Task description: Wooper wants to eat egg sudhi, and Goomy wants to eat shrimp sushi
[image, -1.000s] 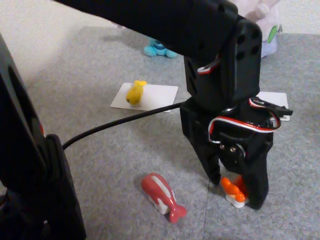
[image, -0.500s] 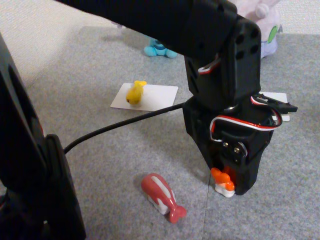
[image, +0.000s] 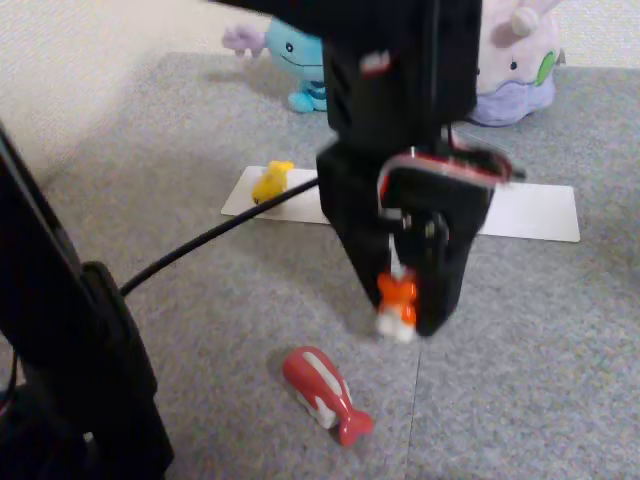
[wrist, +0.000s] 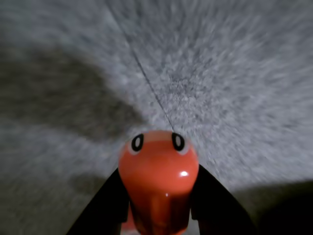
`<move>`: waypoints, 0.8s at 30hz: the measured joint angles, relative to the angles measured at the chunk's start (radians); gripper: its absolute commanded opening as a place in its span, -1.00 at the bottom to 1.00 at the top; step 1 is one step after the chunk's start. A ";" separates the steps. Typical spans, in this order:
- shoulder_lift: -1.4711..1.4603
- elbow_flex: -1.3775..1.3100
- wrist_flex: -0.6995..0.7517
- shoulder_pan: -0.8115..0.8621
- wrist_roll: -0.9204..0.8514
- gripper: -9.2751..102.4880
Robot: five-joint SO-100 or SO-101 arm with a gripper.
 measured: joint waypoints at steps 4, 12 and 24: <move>0.072 -0.091 0.127 -0.035 0.003 -0.74; 0.101 -0.291 0.311 -0.110 0.003 -0.74; 0.072 -0.600 0.462 -0.249 0.032 -0.72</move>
